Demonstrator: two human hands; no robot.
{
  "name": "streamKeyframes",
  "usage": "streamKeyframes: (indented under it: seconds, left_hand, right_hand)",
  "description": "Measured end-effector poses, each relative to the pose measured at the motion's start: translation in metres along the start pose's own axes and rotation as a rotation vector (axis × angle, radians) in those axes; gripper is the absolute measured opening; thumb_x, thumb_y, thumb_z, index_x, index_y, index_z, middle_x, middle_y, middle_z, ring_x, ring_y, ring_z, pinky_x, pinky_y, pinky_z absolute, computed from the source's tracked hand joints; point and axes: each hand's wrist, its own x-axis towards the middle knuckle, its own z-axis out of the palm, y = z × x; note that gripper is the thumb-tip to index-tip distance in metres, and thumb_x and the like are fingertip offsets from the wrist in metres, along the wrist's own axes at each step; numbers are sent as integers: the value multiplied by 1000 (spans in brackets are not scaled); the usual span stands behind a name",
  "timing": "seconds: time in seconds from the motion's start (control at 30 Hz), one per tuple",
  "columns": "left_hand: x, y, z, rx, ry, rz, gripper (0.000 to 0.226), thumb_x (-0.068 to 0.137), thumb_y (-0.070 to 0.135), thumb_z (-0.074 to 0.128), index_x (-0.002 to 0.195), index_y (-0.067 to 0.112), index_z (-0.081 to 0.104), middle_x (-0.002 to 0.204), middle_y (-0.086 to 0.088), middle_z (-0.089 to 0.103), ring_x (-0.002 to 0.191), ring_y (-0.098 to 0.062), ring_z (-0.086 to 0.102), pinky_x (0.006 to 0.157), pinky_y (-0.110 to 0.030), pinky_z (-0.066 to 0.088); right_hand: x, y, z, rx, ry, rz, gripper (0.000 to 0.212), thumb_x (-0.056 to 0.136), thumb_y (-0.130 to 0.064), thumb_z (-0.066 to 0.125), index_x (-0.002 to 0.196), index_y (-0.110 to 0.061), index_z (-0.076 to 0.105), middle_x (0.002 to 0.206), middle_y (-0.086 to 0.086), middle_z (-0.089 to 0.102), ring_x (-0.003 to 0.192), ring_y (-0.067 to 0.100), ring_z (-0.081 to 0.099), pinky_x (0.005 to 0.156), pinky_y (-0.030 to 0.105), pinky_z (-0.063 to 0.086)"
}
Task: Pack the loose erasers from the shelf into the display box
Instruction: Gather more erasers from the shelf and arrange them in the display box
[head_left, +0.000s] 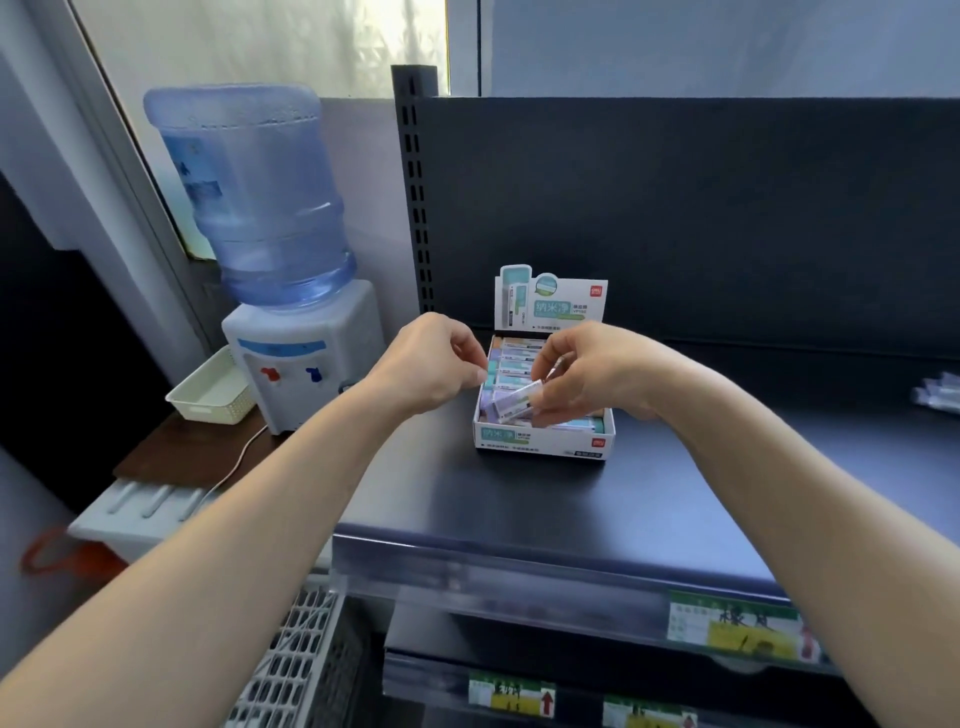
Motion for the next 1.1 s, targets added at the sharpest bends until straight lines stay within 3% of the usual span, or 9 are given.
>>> streamKeyframes:
  seconds: [0.17,0.23,0.4,0.53,0.7,0.9,1.0,1.1]
  left_hand:
    - [-6,-1,-5,6,42,27,4,85,14,67,83,16,69,75,6,62,68,-6,54,56,-17,41]
    - [-6,1,-4,6,41,34,4,86,15,66,86,15,70,78,5,63,70,-6,54,56,-16,41]
    - [-2,13,6,-30,18,82,4,86,15,66,84,17,69,84,2,65,76,-9,57,61,-17,42]
    - [4,40,23,-57,-10,162,4,85,15,67,85,17,70,83,3,66,80,-10,59,72,-23,49]
    - [9,88,57,-78,-129,291,5,83,12,67,84,15,70,82,-2,68,76,-13,61,74,-26,49]
    - [21,159,114,-60,-236,407,4,84,15,66,85,16,70,69,8,59,61,-4,52,52,-13,38]
    - [24,197,150,-59,-311,444,5,85,16,65,88,15,69,68,9,57,57,-2,50,44,-8,35]
    - [27,235,187,-50,-369,476,6,85,16,65,88,14,70,69,9,57,58,-2,50,48,-13,36]
  right_hand:
    - [5,1,9,-319,95,-37,19,74,-9,79,74,-10,61,70,5,66,62,15,62,61,25,54]
    - [5,0,10,-396,152,-60,15,73,-14,80,71,-11,65,65,2,64,63,15,59,67,30,53]
    - [-2,6,1,-361,273,-96,19,78,-10,73,64,-19,65,62,-4,59,58,9,53,58,22,46]
    - [-19,18,-29,-346,386,-88,8,79,-12,71,73,-17,71,66,-7,61,60,6,55,59,22,46]
    - [-50,46,-77,-391,491,-31,7,80,-16,69,73,-18,71,63,-6,60,56,8,55,52,19,44]
    - [-95,95,-149,-466,601,129,8,81,-15,67,74,-18,70,67,-2,60,58,10,55,49,19,41]
    - [-122,123,-189,-470,654,216,9,82,-11,64,79,-16,72,73,1,62,57,12,51,36,17,41]
    - [-145,152,-227,-492,718,293,12,80,-9,64,78,-17,73,81,4,68,72,19,60,54,21,44]
